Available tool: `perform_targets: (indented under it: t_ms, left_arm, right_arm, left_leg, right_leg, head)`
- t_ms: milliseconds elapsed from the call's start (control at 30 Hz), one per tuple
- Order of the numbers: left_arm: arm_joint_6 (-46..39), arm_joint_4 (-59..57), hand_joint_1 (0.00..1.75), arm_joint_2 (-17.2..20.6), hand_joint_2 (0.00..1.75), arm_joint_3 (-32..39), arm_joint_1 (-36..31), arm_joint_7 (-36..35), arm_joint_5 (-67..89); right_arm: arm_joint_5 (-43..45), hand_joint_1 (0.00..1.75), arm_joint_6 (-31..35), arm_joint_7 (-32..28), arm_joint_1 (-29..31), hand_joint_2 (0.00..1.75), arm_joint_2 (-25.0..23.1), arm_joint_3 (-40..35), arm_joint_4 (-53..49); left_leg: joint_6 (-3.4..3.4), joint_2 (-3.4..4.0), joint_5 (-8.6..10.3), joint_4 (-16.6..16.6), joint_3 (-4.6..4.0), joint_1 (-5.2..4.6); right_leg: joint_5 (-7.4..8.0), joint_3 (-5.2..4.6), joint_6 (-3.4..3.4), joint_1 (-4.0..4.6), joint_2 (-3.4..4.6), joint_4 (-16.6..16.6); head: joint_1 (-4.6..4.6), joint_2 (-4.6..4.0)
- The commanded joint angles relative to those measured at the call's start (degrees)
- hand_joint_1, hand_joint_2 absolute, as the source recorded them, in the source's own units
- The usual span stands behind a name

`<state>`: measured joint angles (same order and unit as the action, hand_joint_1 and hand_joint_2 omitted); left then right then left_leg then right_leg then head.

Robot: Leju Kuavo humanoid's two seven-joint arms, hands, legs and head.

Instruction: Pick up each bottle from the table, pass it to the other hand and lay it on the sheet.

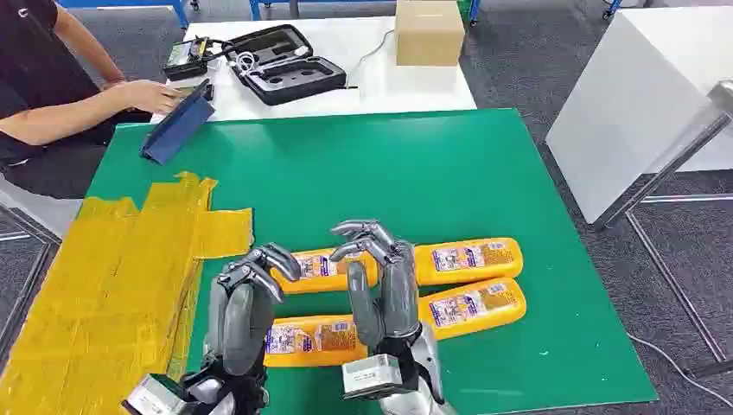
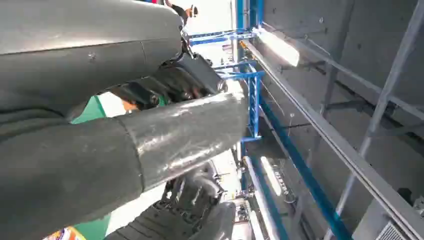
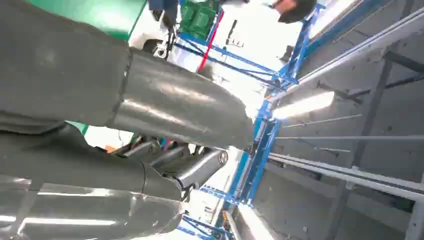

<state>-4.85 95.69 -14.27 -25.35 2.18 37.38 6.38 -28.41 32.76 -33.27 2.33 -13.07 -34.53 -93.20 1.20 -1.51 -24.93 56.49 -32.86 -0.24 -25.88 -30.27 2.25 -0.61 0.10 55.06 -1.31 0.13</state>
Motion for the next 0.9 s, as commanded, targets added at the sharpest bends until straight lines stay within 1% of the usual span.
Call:
perform_targets:
  t_ms: [33,67,100,133,167,200,233,267,467,500,533,567,600,633,667,800,833,867,900]
  left_arm:
    - [-2.51,-11.06,0.0,-4.01,0.0,22.87,6.52,2.62,6.94]
    - [-2.51,-11.06,0.0,-4.18,0.0,22.85,6.38,2.62,7.01]
    - [-2.4,-11.15,0.0,-4.74,0.0,23.05,6.16,2.48,7.5]
    - [-2.37,-11.31,0.0,-5.11,0.0,23.32,5.95,2.12,7.65]
    - [-2.35,-11.42,0.0,-5.21,0.0,23.42,5.87,2.08,7.66]
    - [-2.36,-11.59,0.0,-5.29,0.0,23.5,5.75,2.05,7.68]
    - [-2.45,-11.88,0.0,-5.38,0.0,23.75,5.62,2.0,7.74]
    - [-2.48,-12.09,0.0,-5.39,0.0,23.94,5.58,1.96,7.76]
    - [-2.49,-12.2,0.0,-5.29,0.0,24.06,5.65,1.96,7.76]
    - [-2.33,-12.21,0.0,-5.36,0.0,24.24,5.74,1.95,7.75]
    - [-1.73,-12.3,0.0,-5.52,0.0,24.73,5.8,1.93,7.88]
    - [-1.38,-12.45,0.0,-5.55,0.0,24.94,5.78,1.97,8.02]
    - [-0.85,-12.69,0.0,-5.52,0.0,25.01,5.64,2.05,8.22]
    - [-0.64,-12.82,0.0,-5.6,0.0,25.17,5.6,2.07,8.37]
    - [-0.62,-12.83,0.0,-5.61,0.0,25.2,5.62,2.07,8.39]
    - [-0.59,-12.83,0.0,-5.63,0.0,25.22,5.65,2.08,8.41]
    - [-0.3,-12.64,0.0,-5.51,0.0,25.21,5.68,2.03,8.57]
    - [0.03,-12.54,0.0,-5.48,0.0,25.44,5.63,1.9,8.58]
    - [0.54,-12.53,0.0,-5.44,0.0,25.59,5.54,1.76,8.57]
  right_arm:
    - [11.36,0.3,-19.98,-5.78,-14.02,0.0,-2.86,20.7,2.32]
    - [11.15,0.3,-19.95,-5.61,-13.9,0.0,-2.98,20.53,2.27]
    - [9.91,0.0,-18.87,-5.1,-13.78,0.0,-3.3,20.31,1.95]
    - [9.41,0.0,-18.77,-4.53,-13.68,0.0,-3.17,20.0,1.9]
    - [9.22,0.0,-18.66,-4.36,-13.62,0.0,-3.16,19.9,1.88]
    - [9.06,0.0,-18.55,-4.29,-13.53,0.0,-3.1,19.8,1.91]
    - [6.5,0.0,-16.01,-3.73,-13.48,0.0,-3.19,19.83,2.09]
    - [4.32,0.0,-14.89,-2.29,-13.32,0.0,-2.96,19.27,2.56]
    - [4.24,0.0,-14.85,-2.23,-13.32,0.0,-3.06,19.05,2.68]
    - [3.7,0.0,-15.05,-1.45,-13.19,0.0,-2.61,18.61,3.07]
    - [0.7,0.0,-15.11,1.66,-12.77,0.0,-1.54,16.95,4.08]
    - [0.2,0.0,-15.51,1.85,-12.59,0.0,-1.08,15.81,4.66]
    - [-0.3,0.0,-16.58,3.17,-12.33,1.75,-0.48,14.43,5.39]
    - [-1.82,0.0,-16.65,5.12,-11.98,1.75,-0.11,13.26,6.35]
    - [-1.99,0.0,-16.55,5.24,-11.95,1.75,-0.25,12.93,6.63]
    - [-2.13,0.0,-16.25,5.32,-11.88,1.75,-0.35,12.62,7.07]
    - [-5.19,0.0,-16.1,7.17,-11.16,1.75,0.47,11.08,7.76]
    - [-7.06,0.0,-16.6,8.96,-10.47,1.75,0.75,9.39,8.89]
    - [-9.26,0.0,-16.42,10.77,-9.65,1.75,0.84,7.71,10.56]
  left_leg:
    - [-0.08,0.03,-0.01,-0.6,0.84,0.08]
    - [-0.08,0.03,-0.14,-0.05,0.18,0.04]
    - [-0.11,0.1,-0.19,-0.02,0.14,0.1]
    - [-0.08,0.1,-0.13,-0.07,0.07,0.05]
    - [-0.11,0.12,-0.18,-0.08,0.24,0.11]
    - [-0.08,0.05,-0.14,-0.06,0.16,0.08]
    - [-0.06,0.06,-0.09,-0.06,0.06,0.03]
    - [-0.08,0.1,-0.13,-0.06,0.13,0.06]
    - [-0.07,0.07,-0.1,-0.08,0.16,0.04]
    - [-0.1,0.14,-0.15,-0.07,0.24,0.1]
    - [-0.09,0.1,-0.13,-0.08,0.21,0.07]
    - [-0.06,0.07,-0.09,-0.08,0.14,0.03]
    - [-0.09,0.14,-0.13,-0.09,0.24,0.08]
    - [-0.07,0.12,-0.11,-0.08,0.17,0.06]
    - [-0.1,0.2,-0.15,-0.09,0.26,0.11]
    - [-0.08,0.1,-0.1,-0.09,0.18,0.06]
    - [-0.06,0.06,-0.09,-0.07,0.12,0.05]
    - [-0.08,0.14,-0.14,-0.08,0.24,0.09]
    - [-0.08,0.2,-0.12,-0.09,0.22,0.07]
  right_leg:
    - [0.03,0.93,-0.06,0.11,-0.09,-0.72]
    - [-0.1,0.22,-0.06,0.05,-0.01,-0.1]
    - [-0.11,0.21,-0.08,0.12,0.01,-0.13]
    - [-0.07,0.09,-0.06,0.06,0.02,-0.13]
    - [-0.1,0.3,-0.08,0.13,-0.01,-0.2]
    - [-0.08,0.22,-0.05,0.09,-0.04,-0.16]
    - [-0.05,0.08,-0.04,0.04,-0.01,-0.11]
    - [-0.06,0.16,-0.05,0.07,0.01,-0.14]
    - [-0.06,0.18,-0.05,0.05,0.0,-0.13]
    - [-0.08,0.29,-0.08,0.11,0.03,-0.17]
    - [-0.07,0.25,-0.06,0.08,0.01,-0.16]
    - [-0.05,0.16,-0.04,0.04,0.01,-0.12]
    - [-0.06,0.27,-0.06,0.09,0.05,-0.18]
    - [-0.04,0.19,-0.05,0.06,0.06,-0.14]
    - [-0.04,0.3,-0.07,0.13,0.11,-0.21]
    - [-0.04,0.22,-0.05,0.08,0.03,-0.16]
    - [-0.04,0.15,-0.04,0.06,0.02,-0.12]
    - [-0.05,0.3,-0.05,0.11,0.06,-0.19]
    - [-0.03,0.23,-0.05,0.08,0.14,-0.17]
  head:
    - [0.0,0.0]
    - [0.02,0.0]
    - [0.0,0.0]
    - [0.0,0.0]
    - [0.0,0.0]
    - [0.02,0.0]
    - [0.02,0.0]
    - [0.0,0.0]
    - [0.02,0.0]
    - [0.0,0.0]
    - [0.0,0.0]
    - [0.0,0.0]
    - [0.0,0.0]
    - [0.0,0.0]
    - [0.0,0.0]
    - [0.0,0.0]
    - [0.02,0.0]
    - [0.02,0.0]
    - [0.02,0.0]
